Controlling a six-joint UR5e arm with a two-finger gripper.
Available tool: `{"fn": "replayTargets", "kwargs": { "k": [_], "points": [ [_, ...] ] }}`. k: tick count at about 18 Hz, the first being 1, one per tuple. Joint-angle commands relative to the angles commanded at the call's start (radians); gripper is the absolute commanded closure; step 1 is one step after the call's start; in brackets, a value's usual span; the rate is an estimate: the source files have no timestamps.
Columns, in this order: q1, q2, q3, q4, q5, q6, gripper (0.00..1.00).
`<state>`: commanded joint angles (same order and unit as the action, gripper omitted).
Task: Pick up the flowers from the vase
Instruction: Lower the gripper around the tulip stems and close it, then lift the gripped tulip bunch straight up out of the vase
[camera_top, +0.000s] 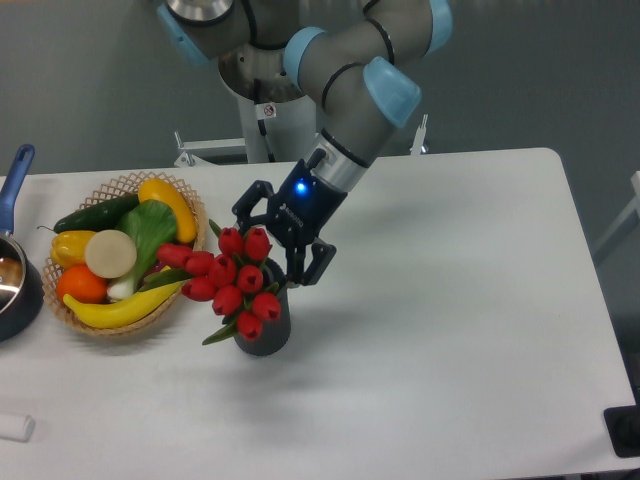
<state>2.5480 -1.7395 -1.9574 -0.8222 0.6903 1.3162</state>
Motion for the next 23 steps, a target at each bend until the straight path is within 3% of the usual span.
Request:
{"fn": "replayTargets", "kwargs": {
  "k": [8, 11, 17, 23],
  "points": [
    [-0.011, -0.009, 0.003, 0.002, 0.003, -0.003, 0.0],
    [-0.011, -0.009, 0.005, 0.002, 0.006, -0.005, 0.23],
    [-0.011, -0.003, 0.008, 0.0, 0.006, -0.006, 0.43],
    [-0.011, 0.005, 0.008, 0.0, 0.006, -0.029, 0.53]
  ]
}}
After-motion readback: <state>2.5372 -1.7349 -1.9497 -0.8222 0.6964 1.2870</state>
